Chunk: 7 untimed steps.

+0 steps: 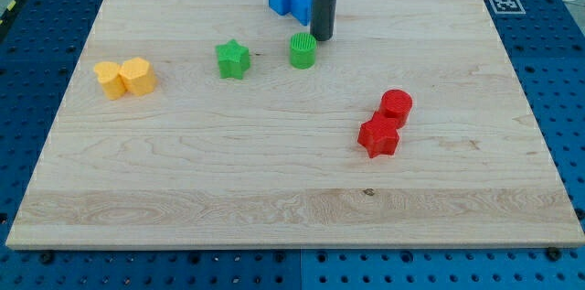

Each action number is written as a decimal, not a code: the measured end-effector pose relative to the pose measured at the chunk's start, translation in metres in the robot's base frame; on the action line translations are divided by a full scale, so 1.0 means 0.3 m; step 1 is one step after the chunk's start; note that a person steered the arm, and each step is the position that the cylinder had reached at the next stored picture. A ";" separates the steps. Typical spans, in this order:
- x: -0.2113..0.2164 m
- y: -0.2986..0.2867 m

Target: Move the green circle to the center of the board

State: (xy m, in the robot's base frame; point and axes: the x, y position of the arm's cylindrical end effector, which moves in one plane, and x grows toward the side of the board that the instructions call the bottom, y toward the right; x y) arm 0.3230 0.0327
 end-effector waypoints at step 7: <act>0.176 -0.092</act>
